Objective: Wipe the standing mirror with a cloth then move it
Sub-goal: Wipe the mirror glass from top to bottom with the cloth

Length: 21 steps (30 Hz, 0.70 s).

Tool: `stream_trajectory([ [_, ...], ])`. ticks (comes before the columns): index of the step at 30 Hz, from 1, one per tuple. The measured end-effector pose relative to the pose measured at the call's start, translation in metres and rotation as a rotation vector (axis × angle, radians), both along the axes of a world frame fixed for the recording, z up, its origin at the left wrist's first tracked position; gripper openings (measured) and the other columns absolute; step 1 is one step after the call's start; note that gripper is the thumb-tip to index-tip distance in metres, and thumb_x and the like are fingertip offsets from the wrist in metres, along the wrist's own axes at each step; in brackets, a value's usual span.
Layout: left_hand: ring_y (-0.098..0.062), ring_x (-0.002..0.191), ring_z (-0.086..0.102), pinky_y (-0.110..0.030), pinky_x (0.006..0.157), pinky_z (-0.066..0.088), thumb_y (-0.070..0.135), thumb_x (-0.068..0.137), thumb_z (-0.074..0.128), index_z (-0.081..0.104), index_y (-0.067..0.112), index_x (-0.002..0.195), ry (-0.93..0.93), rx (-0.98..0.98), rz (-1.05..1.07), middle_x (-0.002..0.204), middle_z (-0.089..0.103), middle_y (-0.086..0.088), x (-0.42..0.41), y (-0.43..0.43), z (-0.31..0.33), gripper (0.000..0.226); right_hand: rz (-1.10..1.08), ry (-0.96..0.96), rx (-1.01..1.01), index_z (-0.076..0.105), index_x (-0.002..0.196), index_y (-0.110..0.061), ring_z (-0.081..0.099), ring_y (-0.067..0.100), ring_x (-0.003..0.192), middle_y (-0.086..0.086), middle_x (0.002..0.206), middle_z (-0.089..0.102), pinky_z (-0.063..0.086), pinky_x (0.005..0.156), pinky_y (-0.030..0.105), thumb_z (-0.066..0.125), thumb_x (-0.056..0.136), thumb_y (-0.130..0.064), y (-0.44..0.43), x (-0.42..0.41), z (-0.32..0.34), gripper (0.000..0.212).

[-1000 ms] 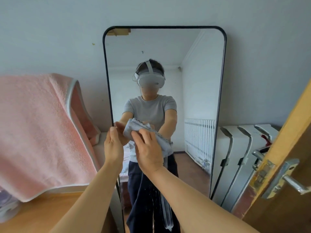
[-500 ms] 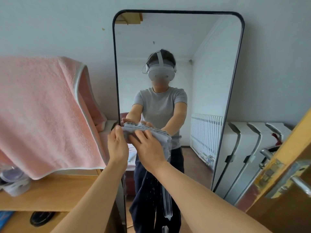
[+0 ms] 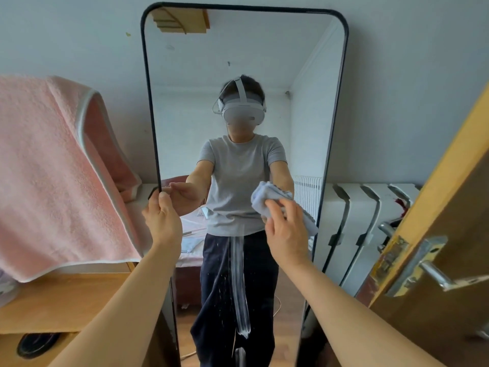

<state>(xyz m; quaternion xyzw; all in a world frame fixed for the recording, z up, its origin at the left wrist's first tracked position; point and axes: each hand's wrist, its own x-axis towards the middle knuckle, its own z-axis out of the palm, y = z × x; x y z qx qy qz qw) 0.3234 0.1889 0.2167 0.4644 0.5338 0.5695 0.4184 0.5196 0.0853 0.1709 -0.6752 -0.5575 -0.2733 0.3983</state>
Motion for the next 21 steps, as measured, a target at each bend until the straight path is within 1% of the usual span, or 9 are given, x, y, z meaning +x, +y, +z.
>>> stream_trajectory([
  [3,-0.026,0.121,0.046,-0.046,0.106,0.036,0.038,0.094,0.029,0.051,0.021,0.131,0.005,-0.031,0.018,0.135,0.039,-0.01,0.003,0.001,-0.004,0.046,-0.073,0.059,0.042,0.061,0.11,-0.005,0.058,0.031,0.09,0.014,0.109,0.053,0.055,0.077,0.033,0.061,0.079,0.002,-0.014,0.018,-0.003,0.032],
  [5,-0.028,0.123,0.045,-0.047,0.107,0.036,0.037,0.095,0.028,0.049,0.021,0.133,0.005,-0.036,0.029,0.136,0.037,-0.01,0.002,0.001,-0.007,0.046,-0.113,0.116,0.056,0.058,0.11,-0.006,0.057,0.029,0.088,0.013,0.11,0.049,0.051,0.076,0.029,0.066,0.077,0.004,-0.022,0.026,-0.006,0.035],
  [9,-0.028,0.126,0.043,-0.046,0.108,0.034,0.036,0.098,0.027,0.043,0.023,0.139,0.013,-0.063,0.036,0.142,0.032,-0.011,0.002,-0.001,-0.014,0.047,-0.158,0.184,0.055,0.058,0.111,-0.005,0.055,0.027,0.091,0.017,0.11,0.051,0.051,0.074,0.03,0.067,0.078,0.003,-0.031,0.035,-0.015,0.035],
  [11,-0.028,0.125,0.043,-0.046,0.108,0.034,0.036,0.098,0.027,0.041,0.025,0.141,0.026,-0.06,0.034,0.142,0.031,-0.011,0.001,-0.004,-0.017,0.046,-0.169,0.209,0.065,0.058,0.111,-0.005,0.052,0.025,0.092,0.016,0.109,0.051,0.049,0.073,0.028,0.066,0.078,0.004,-0.03,0.031,-0.018,0.035],
  [14,-0.029,0.125,0.043,-0.047,0.107,0.035,0.034,0.097,0.028,0.041,0.026,0.141,0.023,-0.064,0.026,0.142,0.031,-0.011,0.0,-0.005,-0.019,0.046,-0.171,0.247,0.069,0.057,0.112,-0.007,0.048,0.023,0.096,0.013,0.11,0.048,0.051,0.075,0.031,0.063,0.08,0.003,-0.024,0.02,-0.019,0.034],
  [17,-0.026,0.125,0.043,-0.045,0.108,0.035,0.034,0.098,0.029,0.039,0.028,0.142,0.019,-0.068,0.001,0.143,0.03,-0.009,-0.002,-0.007,-0.02,0.046,-0.133,0.218,0.043,0.055,0.113,-0.009,0.05,0.023,0.095,0.011,0.112,0.047,0.054,0.075,0.032,0.061,0.083,0.0,-0.016,0.004,-0.018,0.032],
  [21,-0.025,0.126,0.042,-0.046,0.109,0.035,0.037,0.099,0.029,0.036,0.035,0.142,0.011,-0.08,-0.026,0.144,0.029,-0.007,-0.007,-0.009,-0.027,0.044,-0.065,0.179,0.006,0.058,0.117,-0.009,0.056,0.027,0.1,0.012,0.113,0.054,0.056,0.078,0.035,0.056,0.085,-0.007,0.001,-0.024,-0.016,0.032],
])
